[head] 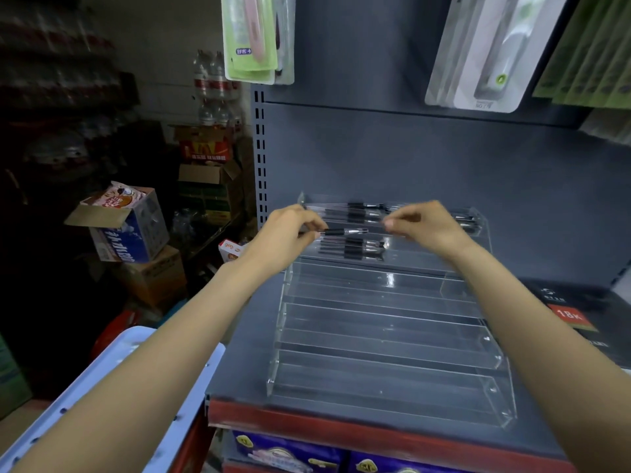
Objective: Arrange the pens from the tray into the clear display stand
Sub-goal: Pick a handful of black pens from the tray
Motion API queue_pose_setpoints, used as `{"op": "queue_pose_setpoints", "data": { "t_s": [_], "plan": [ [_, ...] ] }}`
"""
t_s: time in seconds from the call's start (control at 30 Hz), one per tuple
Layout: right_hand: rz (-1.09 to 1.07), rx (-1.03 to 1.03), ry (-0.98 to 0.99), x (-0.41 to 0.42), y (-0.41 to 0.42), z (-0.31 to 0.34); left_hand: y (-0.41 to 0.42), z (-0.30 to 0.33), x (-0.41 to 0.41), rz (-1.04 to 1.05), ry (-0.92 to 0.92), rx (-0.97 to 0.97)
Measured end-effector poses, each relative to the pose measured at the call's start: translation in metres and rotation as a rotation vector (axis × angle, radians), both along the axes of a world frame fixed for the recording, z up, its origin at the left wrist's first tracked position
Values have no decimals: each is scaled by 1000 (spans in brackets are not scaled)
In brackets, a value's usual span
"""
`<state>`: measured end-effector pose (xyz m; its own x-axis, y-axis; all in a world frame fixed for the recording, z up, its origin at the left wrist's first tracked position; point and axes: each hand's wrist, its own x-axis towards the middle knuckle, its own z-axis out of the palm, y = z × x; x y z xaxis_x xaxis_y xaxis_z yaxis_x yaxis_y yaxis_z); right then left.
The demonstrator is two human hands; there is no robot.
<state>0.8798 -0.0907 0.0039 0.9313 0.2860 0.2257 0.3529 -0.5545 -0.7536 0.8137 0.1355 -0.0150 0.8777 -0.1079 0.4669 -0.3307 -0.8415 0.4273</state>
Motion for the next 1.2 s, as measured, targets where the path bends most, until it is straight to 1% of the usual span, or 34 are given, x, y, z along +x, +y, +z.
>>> {"op": "queue_pose_setpoints", "data": {
  "t_s": [0.07, 0.13, 0.2, 0.33, 0.4, 0.5, 0.63, 0.73, 0.83, 1.0, 1.13, 1.2],
  "plan": [
    [82, 64, -2, -7, 2, 0, -7, 0, 3, -22, 10, -10],
    [138, 43, -55, -12, 8, -4, -17, -1, 6, -49, 20, -45],
    [125, 29, -125, -13, 11, -7, -25, -2, 9, -67, 23, -76],
    [36, 79, -145, -8, 6, -11, -20, -3, 18, -33, 61, -94],
    [9, 55, -156, -7, 5, -16, -16, -4, 22, -21, 117, -66],
    [18, 7, -133, -6, 8, -24, -13, -7, 24, -16, 162, 27],
    [35, -98, -120, -6, 10, -30, -13, -13, 23, -18, 174, 154],
    [43, -152, -121, -6, 10, -28, -13, -14, 21, -6, 140, 215],
    [70, -196, -156, -9, 8, -23, -14, -13, 20, 6, 97, 240],
    [56, -286, -150, -10, 9, -25, -14, -14, 24, 34, 124, 279],
    [49, -298, -135, -11, 11, -24, -13, -14, 27, 25, 152, 277],
    [47, -286, -138, -13, 12, -23, -12, -14, 26, 4, 149, 241]
  ]
}}
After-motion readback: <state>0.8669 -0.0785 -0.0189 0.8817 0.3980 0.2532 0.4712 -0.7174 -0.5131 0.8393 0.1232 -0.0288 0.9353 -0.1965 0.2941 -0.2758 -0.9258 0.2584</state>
